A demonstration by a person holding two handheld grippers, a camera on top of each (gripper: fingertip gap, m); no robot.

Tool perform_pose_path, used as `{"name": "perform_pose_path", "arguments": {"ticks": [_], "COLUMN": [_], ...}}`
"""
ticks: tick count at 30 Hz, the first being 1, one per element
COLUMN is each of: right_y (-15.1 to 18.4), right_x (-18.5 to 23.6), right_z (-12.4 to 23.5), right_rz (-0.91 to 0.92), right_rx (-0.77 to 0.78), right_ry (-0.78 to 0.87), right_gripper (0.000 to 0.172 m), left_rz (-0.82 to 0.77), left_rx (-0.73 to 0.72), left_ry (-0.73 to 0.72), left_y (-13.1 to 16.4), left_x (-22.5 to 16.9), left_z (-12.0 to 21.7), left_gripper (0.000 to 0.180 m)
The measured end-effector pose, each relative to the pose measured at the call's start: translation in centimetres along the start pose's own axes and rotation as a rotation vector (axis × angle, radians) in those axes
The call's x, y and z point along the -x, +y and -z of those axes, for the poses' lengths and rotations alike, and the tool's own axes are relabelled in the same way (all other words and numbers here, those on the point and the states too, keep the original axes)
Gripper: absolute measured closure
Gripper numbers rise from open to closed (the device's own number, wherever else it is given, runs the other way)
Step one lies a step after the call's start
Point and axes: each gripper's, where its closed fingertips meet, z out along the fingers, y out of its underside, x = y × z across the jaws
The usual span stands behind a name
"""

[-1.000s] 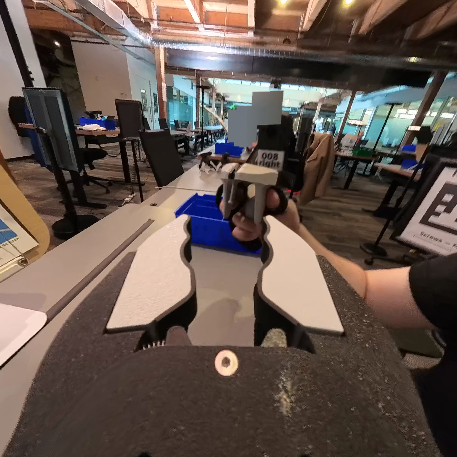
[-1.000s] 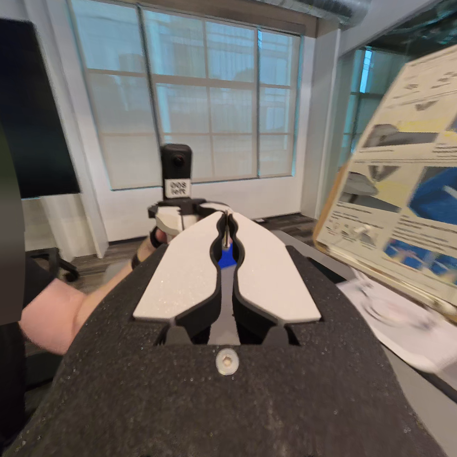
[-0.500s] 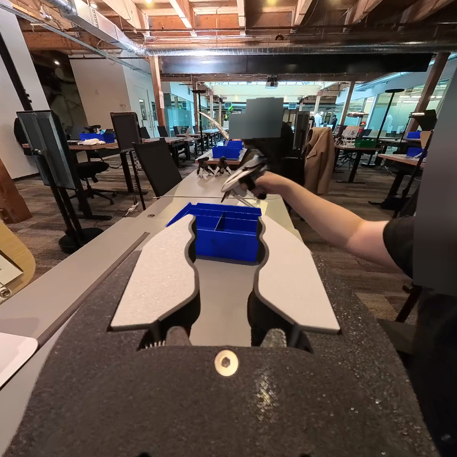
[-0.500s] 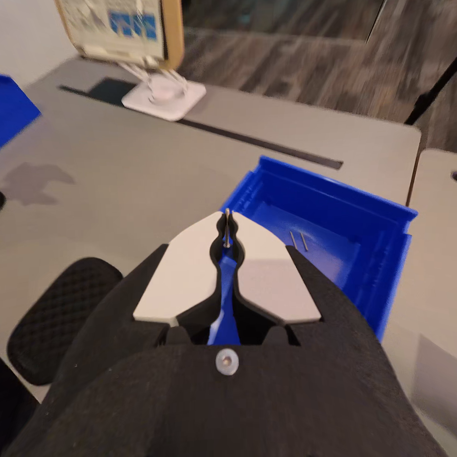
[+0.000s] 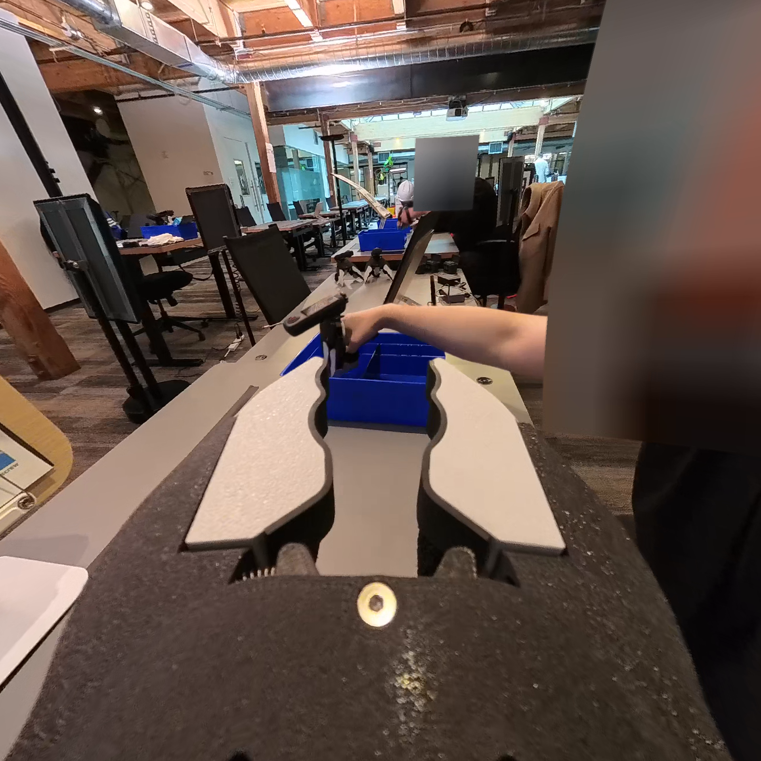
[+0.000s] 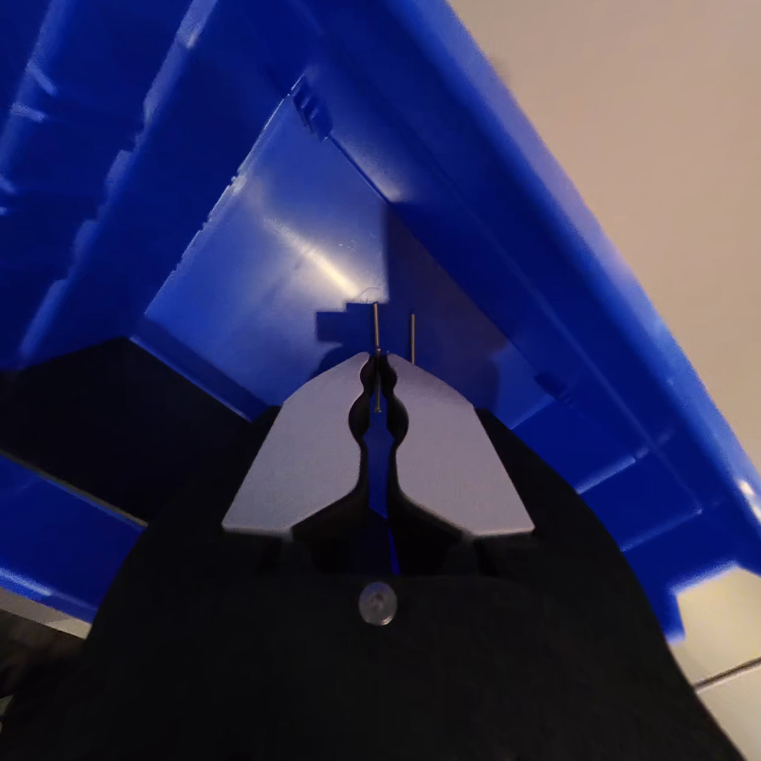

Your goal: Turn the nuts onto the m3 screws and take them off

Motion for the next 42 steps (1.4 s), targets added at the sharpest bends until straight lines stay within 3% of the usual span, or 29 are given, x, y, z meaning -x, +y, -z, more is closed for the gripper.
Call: {"name": "perform_pose_path", "arguments": {"ticks": [7,11,14,17,20,22,25,27,31,34,37,42], "right_y": [0.0,-0.1,-1.6,-3.6,-5.4,-6.2,-7.9,-9.2,-12.1,-14.5,-16.3,-18.6], "right_x": [0.0,-0.4,-0.2,2.3,9.2,14.8,23.0,27.3,33.8,38.1,41.0,44.6], "right_z": [-1.0,0.1,4.5,12.5,19.4,21.4,20.6,17.9,12.6,10.5,10.9,10.5], "right_rz": [0.003,-0.042,-0.057,-0.084,-0.106,-0.090,-0.085,-0.132,-0.153,-0.112,-0.057,0.062], "right_rx": [0.016,-0.055,-0.274,-0.615,-0.973,-1.105,-1.176,-1.158,-1.122,-1.159,-1.223,-1.199], "right_ry": [-0.001,0.052,0.187,0.392,0.455,0.464,0.439,0.420,0.447,0.389,0.350,0.232], "right_gripper": [0.169,0.162,0.167,0.167,0.141,0.134,0.133,0.132,0.133,0.130,0.130,0.130], "left_rz": [0.014,0.018,-0.014,-0.101,-0.112,-0.087,-0.031,-0.020,0.021,0.062,0.097,0.080], "left_rx": [-0.008,-0.032,-0.012,0.052,0.132,0.189,0.298,0.366,0.385,0.329,0.333,0.262], "left_ry": [-0.008,-0.038,-0.119,-0.329,-0.550,-0.650,-0.819,-0.947,-1.065,-1.134,-1.208,-1.371], "left_y": [-0.1,-0.7,-1.0,-1.1,-0.6,0.8,4.5,7.2,10.8,11.9,12.4,9.2], "left_x": [0.4,0.8,2.6,5.8,9.0,9.9,9.3,8.1,3.2,-0.5,-3.6,-9.5], "left_z": [0.5,1.3,2.5,4.7,7.9,10.4,15.3,18.9,23.8,27.2,31.0,37.5], "left_gripper": [0.135,0.134,0.133,0.132,0.132,0.132,0.132,0.132,0.131,0.132,0.132,0.133]}}
